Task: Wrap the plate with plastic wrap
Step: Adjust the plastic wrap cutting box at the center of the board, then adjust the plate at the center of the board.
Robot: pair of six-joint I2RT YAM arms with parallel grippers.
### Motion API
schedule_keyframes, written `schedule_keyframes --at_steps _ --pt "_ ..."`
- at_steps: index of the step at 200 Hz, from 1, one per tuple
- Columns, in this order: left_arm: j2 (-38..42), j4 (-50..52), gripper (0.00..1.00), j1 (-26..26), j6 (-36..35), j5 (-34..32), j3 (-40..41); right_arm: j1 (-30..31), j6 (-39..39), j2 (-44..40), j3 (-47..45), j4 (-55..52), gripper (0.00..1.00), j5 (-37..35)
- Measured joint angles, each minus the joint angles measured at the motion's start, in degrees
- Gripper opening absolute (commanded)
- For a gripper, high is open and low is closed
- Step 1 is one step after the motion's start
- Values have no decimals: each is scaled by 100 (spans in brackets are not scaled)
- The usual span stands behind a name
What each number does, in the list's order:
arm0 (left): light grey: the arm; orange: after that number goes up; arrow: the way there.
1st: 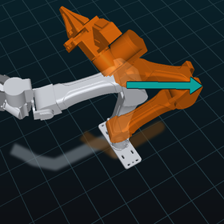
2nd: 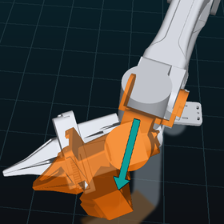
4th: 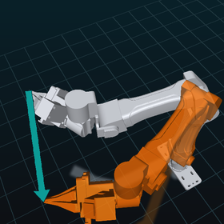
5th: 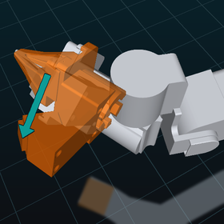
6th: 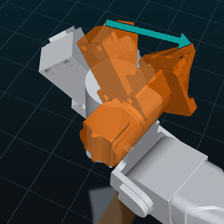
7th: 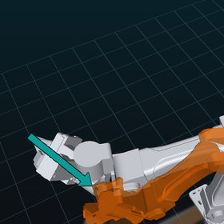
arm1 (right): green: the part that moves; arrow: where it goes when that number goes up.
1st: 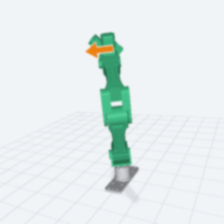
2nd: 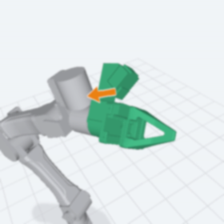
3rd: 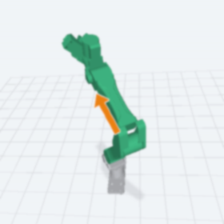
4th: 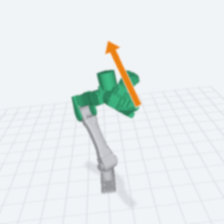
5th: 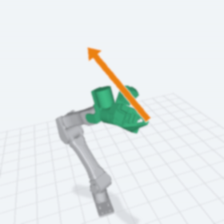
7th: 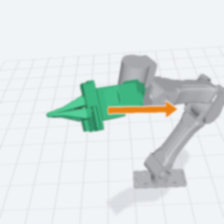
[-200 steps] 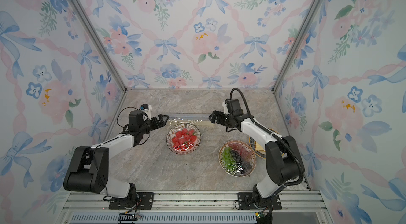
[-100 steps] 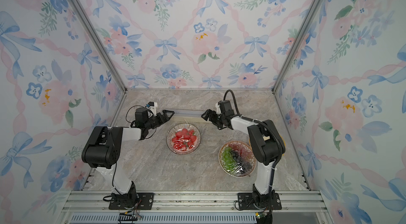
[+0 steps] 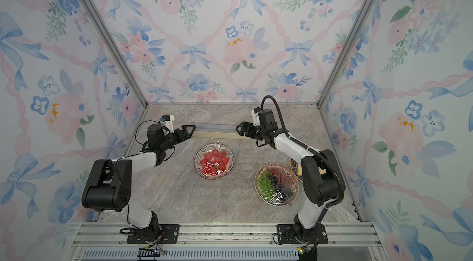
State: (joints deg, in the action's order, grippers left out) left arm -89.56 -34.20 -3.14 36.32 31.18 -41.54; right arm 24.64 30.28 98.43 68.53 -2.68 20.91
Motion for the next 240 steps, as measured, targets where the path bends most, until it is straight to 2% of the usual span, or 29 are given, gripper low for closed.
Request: schedule_keyframes --at_steps 27,49,94,143,180,240 --pt "234 2 82 -472 -142 385 13 527 -146 157 105 -31 90 188" --pt "13 52 79 -686 -214 605 20 758 -195 535 343 -33 90 295" --pt "-638 208 80 -896 -420 837 7 778 -291 1207 767 -149 89 363" --pt "-1019 501 80 -920 -861 599 -59 778 -424 1523 872 -398 90 444" --pt "-1080 940 81 -920 -1150 356 -120 776 -551 1674 872 -739 90 466" --pt "-905 1384 81 -920 -1091 492 149 785 -542 1655 699 -883 89 857"
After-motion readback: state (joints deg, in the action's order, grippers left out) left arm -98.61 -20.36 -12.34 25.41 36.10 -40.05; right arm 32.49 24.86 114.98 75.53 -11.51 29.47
